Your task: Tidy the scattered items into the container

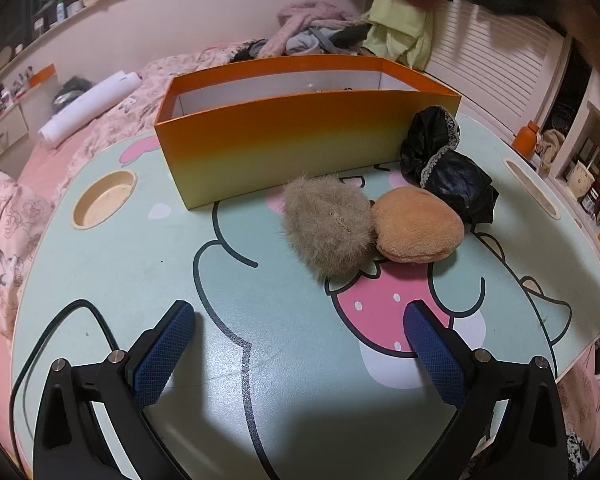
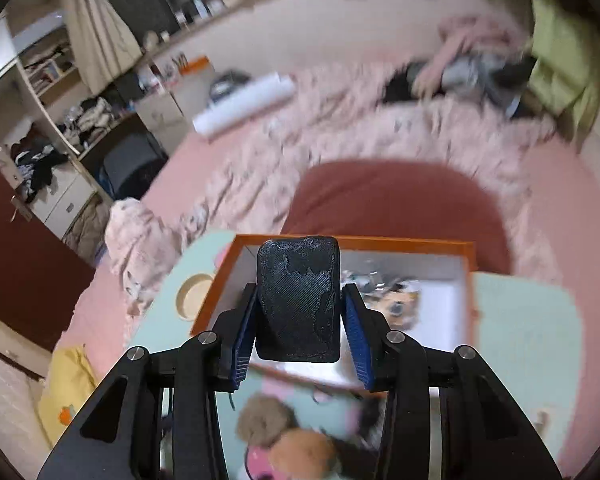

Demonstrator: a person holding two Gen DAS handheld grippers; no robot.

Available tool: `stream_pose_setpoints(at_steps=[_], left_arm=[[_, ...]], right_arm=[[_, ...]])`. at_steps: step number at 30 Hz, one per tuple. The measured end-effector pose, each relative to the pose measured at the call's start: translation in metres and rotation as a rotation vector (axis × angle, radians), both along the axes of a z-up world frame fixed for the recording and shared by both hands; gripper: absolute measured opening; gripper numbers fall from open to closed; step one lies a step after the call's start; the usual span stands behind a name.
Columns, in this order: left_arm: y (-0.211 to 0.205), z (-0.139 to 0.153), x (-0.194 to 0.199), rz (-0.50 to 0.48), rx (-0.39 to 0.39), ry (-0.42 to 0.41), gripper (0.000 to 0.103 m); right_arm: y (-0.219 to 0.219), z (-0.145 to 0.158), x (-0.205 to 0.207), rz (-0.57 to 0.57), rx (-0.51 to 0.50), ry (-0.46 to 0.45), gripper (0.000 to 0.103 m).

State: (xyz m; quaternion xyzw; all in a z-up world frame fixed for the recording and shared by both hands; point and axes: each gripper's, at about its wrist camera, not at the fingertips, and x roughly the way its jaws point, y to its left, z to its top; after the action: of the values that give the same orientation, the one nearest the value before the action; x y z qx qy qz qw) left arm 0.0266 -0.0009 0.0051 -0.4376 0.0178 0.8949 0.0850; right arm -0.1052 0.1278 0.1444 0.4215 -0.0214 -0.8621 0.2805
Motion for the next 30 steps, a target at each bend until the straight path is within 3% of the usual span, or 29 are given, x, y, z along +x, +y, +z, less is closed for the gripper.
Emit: stream_pose_setpoints(at_steps=[3,6,9,15,20,23,25,27,30], left_arm=[[0.000,0.000,0.000,0.000,-0.001,0.000,0.103],[0.000,0.000,0.000,0.000,-0.001,0.000,0.103],[-0.002,0.001,-0.001,0.002,-0.003,-0.001,0.103],[-0.002,0.001,-0.001,0.002,-0.004,-0.001,0.103],[-0.002,0.001,-0.001,0.003,-0.004,-0.001,0.103],[-0.001,0.001,-0.001,0.004,-0.004,-0.001,0.103],[0.000,0.001,-0.001,0.004,-0.004,-0.001,0.103],[0.000,0.001,-0.001,0.004,-0.004,-0.001,0.103],[0.000,0.001,-0.001,0.004,-0.004,-0.001,0.103]], right_arm=[[0.026,-0.006,0.030,-0.011,0.009,0.013,0.043],[0.047,-0.038,0.047,-0.091,0.066,-0.006,0.043],[0.061,-0.072,0.048,-0.190,0.151,-0.072,0.043],[0.053,-0.113,0.038,-0.203,0.175,-0.160,0.043],[0.042,-0.117,0.044,-0.141,0.143,-0.137,0.043],[0.049,-0.111,0.053,-0.153,0.090,-0.075,0.043],[0.057,-0.102,0.062,-0.185,0.058,-0.020,0.053],[0.063,-0.094,0.074,-0.202,0.028,0.030,0.072],[0.062,-0.094,0.094,-0.182,0.042,0.066,0.073]])
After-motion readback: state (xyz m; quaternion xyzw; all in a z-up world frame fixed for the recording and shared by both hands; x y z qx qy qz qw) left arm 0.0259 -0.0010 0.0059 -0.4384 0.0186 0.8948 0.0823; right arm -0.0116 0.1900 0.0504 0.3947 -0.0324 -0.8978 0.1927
